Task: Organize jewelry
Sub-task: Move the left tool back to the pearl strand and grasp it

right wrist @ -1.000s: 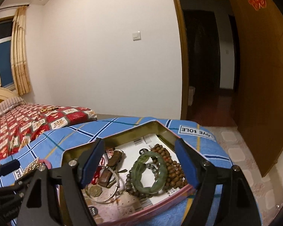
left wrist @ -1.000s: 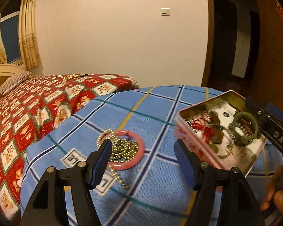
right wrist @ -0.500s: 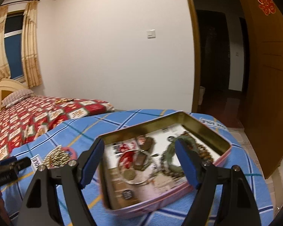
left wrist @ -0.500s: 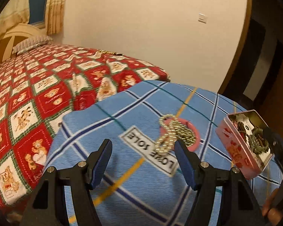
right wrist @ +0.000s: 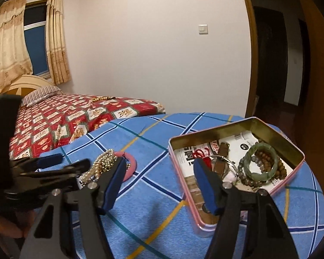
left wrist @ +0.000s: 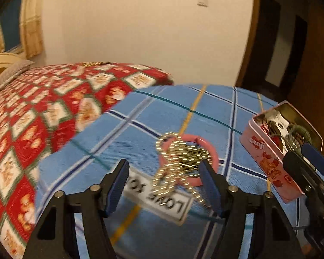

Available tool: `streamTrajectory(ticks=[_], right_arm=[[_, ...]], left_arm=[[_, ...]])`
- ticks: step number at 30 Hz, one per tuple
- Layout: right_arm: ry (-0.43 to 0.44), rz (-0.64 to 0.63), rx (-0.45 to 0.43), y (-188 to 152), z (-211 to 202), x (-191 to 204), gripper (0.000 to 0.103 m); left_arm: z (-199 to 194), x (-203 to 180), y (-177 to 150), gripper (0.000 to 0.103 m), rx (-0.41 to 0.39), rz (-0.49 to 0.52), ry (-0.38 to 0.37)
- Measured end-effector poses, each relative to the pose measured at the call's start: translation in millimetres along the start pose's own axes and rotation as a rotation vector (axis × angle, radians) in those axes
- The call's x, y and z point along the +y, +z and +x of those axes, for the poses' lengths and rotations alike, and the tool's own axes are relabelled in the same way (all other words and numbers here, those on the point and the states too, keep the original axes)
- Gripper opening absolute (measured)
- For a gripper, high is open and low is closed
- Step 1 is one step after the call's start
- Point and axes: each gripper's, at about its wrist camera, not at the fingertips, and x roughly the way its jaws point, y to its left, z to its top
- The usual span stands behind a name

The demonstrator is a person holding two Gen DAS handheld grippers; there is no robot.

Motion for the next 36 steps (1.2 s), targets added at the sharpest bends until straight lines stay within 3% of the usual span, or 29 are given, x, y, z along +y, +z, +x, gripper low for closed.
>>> streamTrajectory(ticks=[2,4,9,12,15,21,24,29,34,36], right_arm=[[0.004,0.02,0.007,0,1,-4,0.068],[0.009,0.034,0.013,0,1,-7,0.068],[0.026,0.042,0.027,0,4,-8,0.068],[0.035,0.044,0.031,1,5,-9,0.068],[0.04,0.051,0.037,0,6,-10,0.068],[0.042,0.059,0.041,0,6,-11,0.068],[0.042,0.058,0.041,-1,6,-11,0.068],[0.04,0.054,0.041,-1,7,-11,0.068],[0.04,0.058,0.039,-1,7,-11,0.068],[0.04,0.061,0.039,-1,7,-12,0.068]], left_arm=[[13,-4,0,0.05,0.045,0.017,-0.005],[19,-4,0,0.029,0.078,0.014,-0.022],[16,8,-2,0.013,0.057,-0.048,-0.069],[0,14,-3,0.013,-0.018,-0.083,-0.091],[-17,15,-5,0.006,-0.087,-0.087,-0.104],[-38,29,-8,0.005,-0.155,-0.125,-0.098],[-39,37,-9,0.005,-0.13,-0.14,-0.103],[-30,30,-8,0.007,-0.065,-0.077,-0.115],[-1,11,-9,0.044,0.071,-0.006,-0.118],[11,8,-10,0.044,0.122,-0.002,-0.109]])
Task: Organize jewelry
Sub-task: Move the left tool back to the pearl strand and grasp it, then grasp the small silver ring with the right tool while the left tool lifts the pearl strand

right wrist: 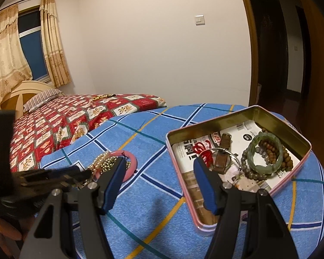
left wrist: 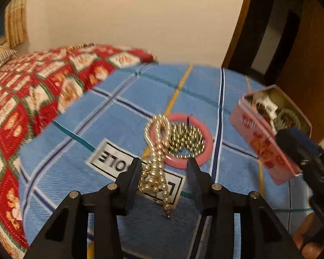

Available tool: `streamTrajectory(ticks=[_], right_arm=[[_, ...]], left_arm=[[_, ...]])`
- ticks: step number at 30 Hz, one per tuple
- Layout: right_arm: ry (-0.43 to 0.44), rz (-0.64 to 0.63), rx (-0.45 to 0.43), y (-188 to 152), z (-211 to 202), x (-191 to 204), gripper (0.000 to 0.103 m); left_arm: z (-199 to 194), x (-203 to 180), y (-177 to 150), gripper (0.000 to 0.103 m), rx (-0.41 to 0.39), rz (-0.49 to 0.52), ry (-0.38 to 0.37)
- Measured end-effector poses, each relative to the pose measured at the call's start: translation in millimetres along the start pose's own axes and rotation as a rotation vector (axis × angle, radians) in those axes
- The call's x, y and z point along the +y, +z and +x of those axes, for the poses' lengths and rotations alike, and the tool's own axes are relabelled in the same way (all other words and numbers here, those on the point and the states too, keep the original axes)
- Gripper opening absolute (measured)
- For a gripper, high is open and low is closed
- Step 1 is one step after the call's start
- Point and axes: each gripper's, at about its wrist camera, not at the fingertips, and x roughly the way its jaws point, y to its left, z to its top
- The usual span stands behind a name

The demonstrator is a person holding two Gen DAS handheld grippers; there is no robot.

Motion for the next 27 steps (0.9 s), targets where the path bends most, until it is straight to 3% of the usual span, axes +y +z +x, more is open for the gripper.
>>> streamTrajectory(ticks=[2,3,4,8,11,14,18,22,25,27], right_arm=[[0.001,0.001,0.0,0,0,0,0.068],[0.002,0.0,0.0,0,0,0,0.068],[0.002,0.0,0.001,0,0,0,0.068],[0.005,-0.003,-0.001,0,-1,0,0.068],[0.008,-0.004,0.002,-1,-1,0,0.068],[0.011,-0.004,0.003,-1,-1,1,0.068],[0.023,-0.014,0.011,-1,1,3,0.068],[0.056,-0.038,0.033,-1,6,8,0.068],[0.152,-0.042,0.099,-4,16,19,0.058],[0.247,-0.031,0.2,-10,31,32,0.05]], left_arm=[[-1,4,0,0.041,-0.026,-0.04,0.017],[-3,7,0,0.013,-0.045,-0.055,0.008],[-5,9,-1,0.006,-0.054,-0.062,-0.009],[-27,20,-4,0.006,-0.171,-0.116,-0.092],[-49,29,-8,0.006,-0.281,-0.146,-0.121],[-66,38,-12,0.005,-0.34,-0.172,-0.134],[-81,53,-21,0.005,-0.359,-0.204,-0.143],[-82,64,-30,0.005,-0.345,-0.224,-0.074],[-81,69,-33,0.005,-0.335,-0.252,-0.049],[-81,70,-33,0.006,-0.338,-0.252,-0.026]])
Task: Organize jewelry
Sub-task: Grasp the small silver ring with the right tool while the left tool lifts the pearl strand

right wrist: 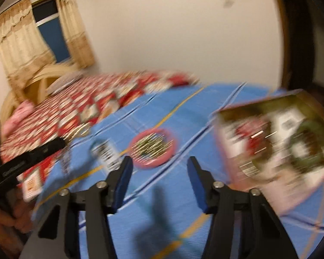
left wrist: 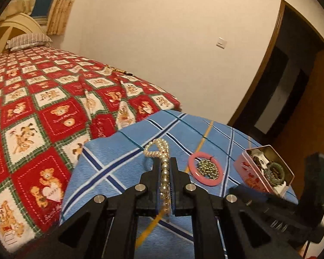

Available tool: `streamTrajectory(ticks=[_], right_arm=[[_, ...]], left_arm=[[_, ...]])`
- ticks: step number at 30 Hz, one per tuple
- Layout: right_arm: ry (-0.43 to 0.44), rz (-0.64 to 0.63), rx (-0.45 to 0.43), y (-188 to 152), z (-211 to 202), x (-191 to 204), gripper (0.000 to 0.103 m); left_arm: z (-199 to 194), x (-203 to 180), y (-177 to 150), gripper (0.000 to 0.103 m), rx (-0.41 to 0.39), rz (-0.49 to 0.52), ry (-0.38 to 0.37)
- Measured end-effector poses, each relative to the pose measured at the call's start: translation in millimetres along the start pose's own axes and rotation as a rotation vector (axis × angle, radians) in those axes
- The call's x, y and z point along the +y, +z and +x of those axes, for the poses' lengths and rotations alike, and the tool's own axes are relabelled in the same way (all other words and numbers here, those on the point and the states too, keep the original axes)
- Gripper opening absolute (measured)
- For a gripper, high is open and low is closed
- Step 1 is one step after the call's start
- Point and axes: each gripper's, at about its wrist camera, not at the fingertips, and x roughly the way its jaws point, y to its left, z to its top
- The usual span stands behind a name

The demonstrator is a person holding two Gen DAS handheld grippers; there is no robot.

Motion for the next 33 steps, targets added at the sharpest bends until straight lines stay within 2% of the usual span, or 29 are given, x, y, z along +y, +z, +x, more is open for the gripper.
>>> streamTrajectory(ticks=[2,6,15,20,21,22,23,24,28,30,33], right_arm=[[0.056,0.0,0.084,-2,18,12,0.046],[0.028,-0.019,0.158,1,45,32,0.046],[-0.01,-0.054,0.17,18,72,48,0.048],[-0.1,-0.2,0.197,17,83,70,0.048],[-0.12,-0.231,0.201,17,85,74,0.045],[-0.126,-0.251,0.201,16,85,76,0.039],[-0.115,-0.26,0.2,15,84,77,0.025],[-0.109,-0.258,0.2,15,84,76,0.023],[-0.031,-0.191,0.185,15,76,62,0.022],[0.053,-0.13,0.111,17,58,51,0.022],[0.072,-0.111,0.037,12,35,40,0.022]], left_arm=[[0,0,-1,0.006,0.001,0.009,0.008],[-1,1,-2,0.006,0.0,0.007,0.007],[0,6,-2,0.006,0.01,-0.02,-0.005],[1,5,-2,0.005,0.014,-0.016,-0.001],[1,4,-2,0.005,0.013,-0.014,0.0],[1,4,-2,0.006,0.013,-0.011,0.002],[1,3,-3,0.006,0.014,-0.007,0.004],[0,2,-3,0.006,0.015,-0.004,0.006],[0,0,-3,0.006,0.011,0.012,0.018],[0,-3,-4,0.006,0.012,0.025,0.026],[1,-7,-4,0.006,0.011,0.04,0.032]])
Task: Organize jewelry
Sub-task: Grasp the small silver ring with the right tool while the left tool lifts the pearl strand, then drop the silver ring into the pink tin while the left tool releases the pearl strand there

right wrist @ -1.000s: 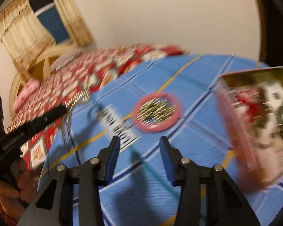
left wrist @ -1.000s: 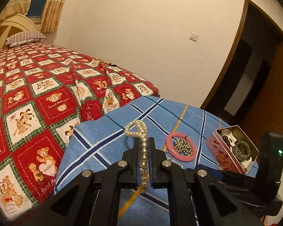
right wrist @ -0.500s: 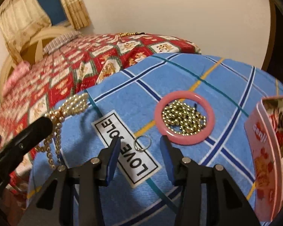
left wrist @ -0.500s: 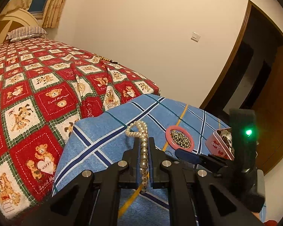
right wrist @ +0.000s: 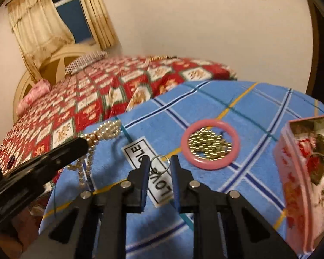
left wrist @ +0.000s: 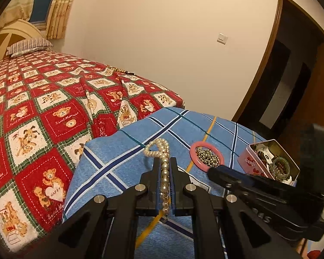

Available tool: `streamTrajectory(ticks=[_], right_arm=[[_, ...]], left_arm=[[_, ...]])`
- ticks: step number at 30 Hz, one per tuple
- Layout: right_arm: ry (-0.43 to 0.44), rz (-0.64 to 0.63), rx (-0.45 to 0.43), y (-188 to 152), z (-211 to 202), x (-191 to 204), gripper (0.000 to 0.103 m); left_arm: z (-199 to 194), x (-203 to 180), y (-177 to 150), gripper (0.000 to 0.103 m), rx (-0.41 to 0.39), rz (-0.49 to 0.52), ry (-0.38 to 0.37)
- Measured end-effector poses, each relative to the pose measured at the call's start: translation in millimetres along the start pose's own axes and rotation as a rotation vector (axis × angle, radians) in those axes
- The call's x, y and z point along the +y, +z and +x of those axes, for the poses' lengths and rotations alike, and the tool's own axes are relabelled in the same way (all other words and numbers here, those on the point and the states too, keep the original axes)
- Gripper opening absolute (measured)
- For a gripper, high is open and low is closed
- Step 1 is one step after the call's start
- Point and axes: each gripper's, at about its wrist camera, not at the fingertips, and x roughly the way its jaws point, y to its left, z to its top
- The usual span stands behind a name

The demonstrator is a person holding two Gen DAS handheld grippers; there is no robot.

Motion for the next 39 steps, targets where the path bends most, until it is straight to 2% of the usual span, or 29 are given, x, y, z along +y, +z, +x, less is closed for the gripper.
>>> streamTrajectory(ticks=[9,15,28,39], right_arm=[[-0.136,-0.024,-0.089,0,-22,-5,0.022],[-0.199,0.0,-0.17,6,-43,-22,0.022],[-0.273,0.155,-0.312,5,-105,-94,0.022],[-0.373,0.248,-0.337,3,-133,-164,0.023]], left_arm=[[0,-28,0,0.006,-0.019,0.089,0.011],[3,-56,-1,0.006,-0.033,0.125,-0.04],[11,-143,-2,0.006,-0.045,0.251,-0.167],[36,-206,-8,0.006,-0.024,0.326,-0.262]])
